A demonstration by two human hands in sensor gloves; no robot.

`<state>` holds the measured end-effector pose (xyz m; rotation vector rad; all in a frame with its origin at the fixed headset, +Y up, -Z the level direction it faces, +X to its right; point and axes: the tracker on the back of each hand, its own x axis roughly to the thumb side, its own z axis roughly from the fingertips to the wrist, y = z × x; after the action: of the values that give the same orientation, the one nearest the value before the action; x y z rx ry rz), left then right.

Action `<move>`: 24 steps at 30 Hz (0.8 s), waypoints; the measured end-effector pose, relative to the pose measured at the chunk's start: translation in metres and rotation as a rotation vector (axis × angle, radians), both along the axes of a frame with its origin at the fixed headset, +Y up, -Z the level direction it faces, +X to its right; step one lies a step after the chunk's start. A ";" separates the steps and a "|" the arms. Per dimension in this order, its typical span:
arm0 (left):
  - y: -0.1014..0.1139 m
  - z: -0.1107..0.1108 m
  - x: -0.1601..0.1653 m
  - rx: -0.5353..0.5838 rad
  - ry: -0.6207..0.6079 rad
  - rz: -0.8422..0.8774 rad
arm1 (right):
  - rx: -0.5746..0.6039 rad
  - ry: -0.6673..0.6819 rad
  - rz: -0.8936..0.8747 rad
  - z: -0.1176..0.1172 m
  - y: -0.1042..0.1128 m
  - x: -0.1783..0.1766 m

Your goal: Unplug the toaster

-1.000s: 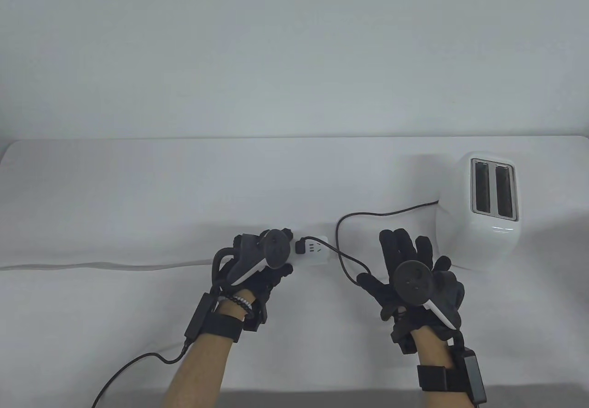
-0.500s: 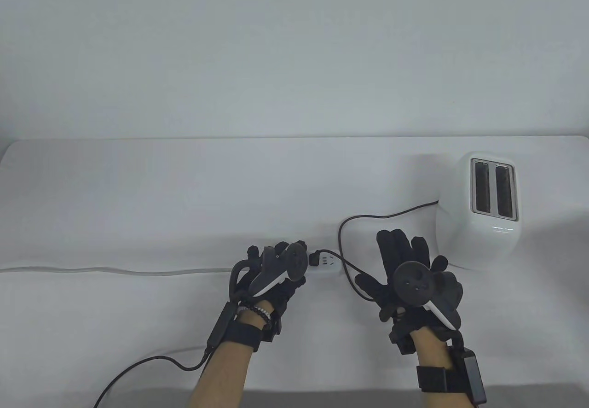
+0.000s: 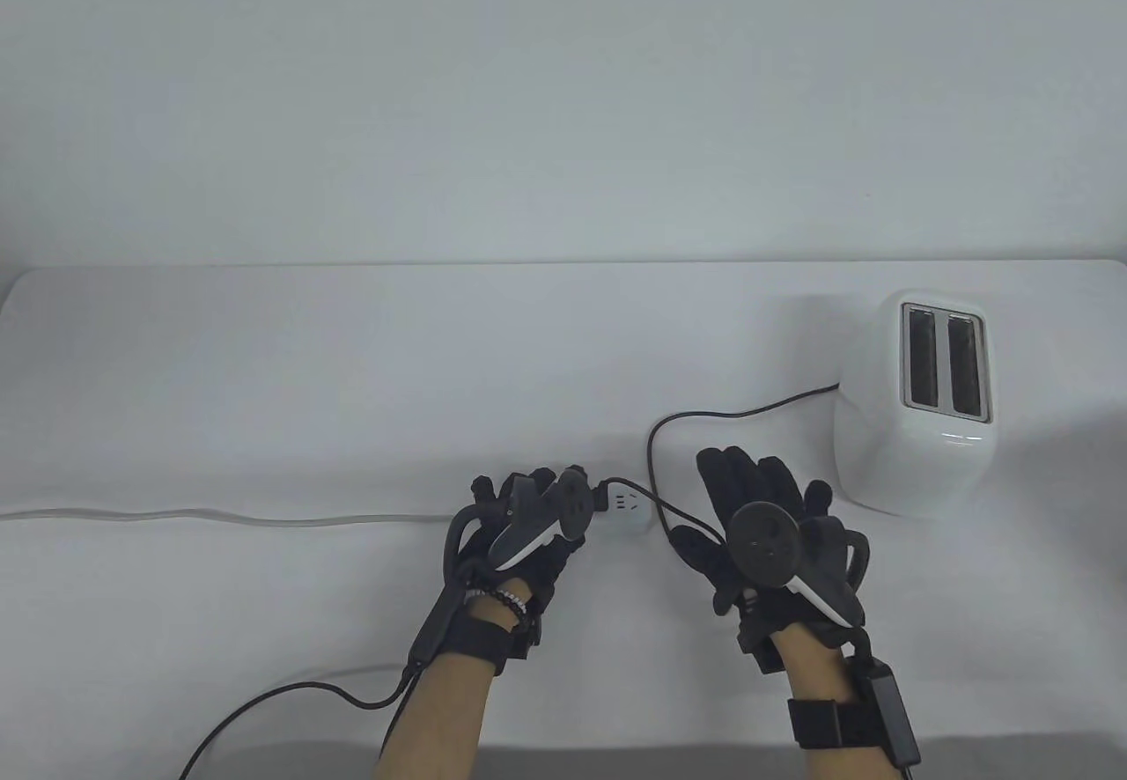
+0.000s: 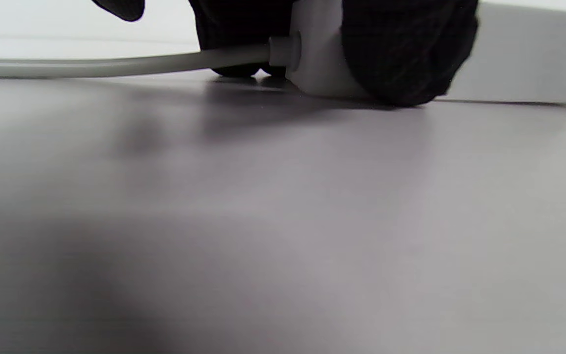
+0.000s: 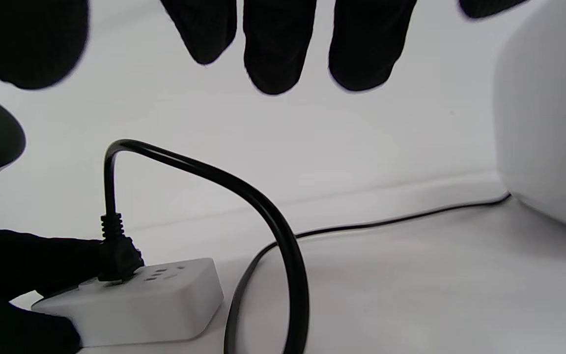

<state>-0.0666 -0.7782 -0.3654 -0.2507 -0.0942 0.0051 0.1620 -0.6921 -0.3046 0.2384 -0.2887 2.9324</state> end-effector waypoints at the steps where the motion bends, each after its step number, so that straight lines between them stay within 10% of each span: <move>1: 0.000 0.000 0.000 -0.003 0.004 0.000 | 0.025 0.023 0.056 -0.003 0.005 -0.010; 24: 0.000 0.001 -0.001 -0.016 0.003 0.000 | 0.066 -0.012 0.460 -0.045 0.027 -0.103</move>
<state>-0.0679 -0.7780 -0.3644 -0.2664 -0.0914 0.0060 0.0587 -0.6656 -0.3494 0.3370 -0.3771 3.3814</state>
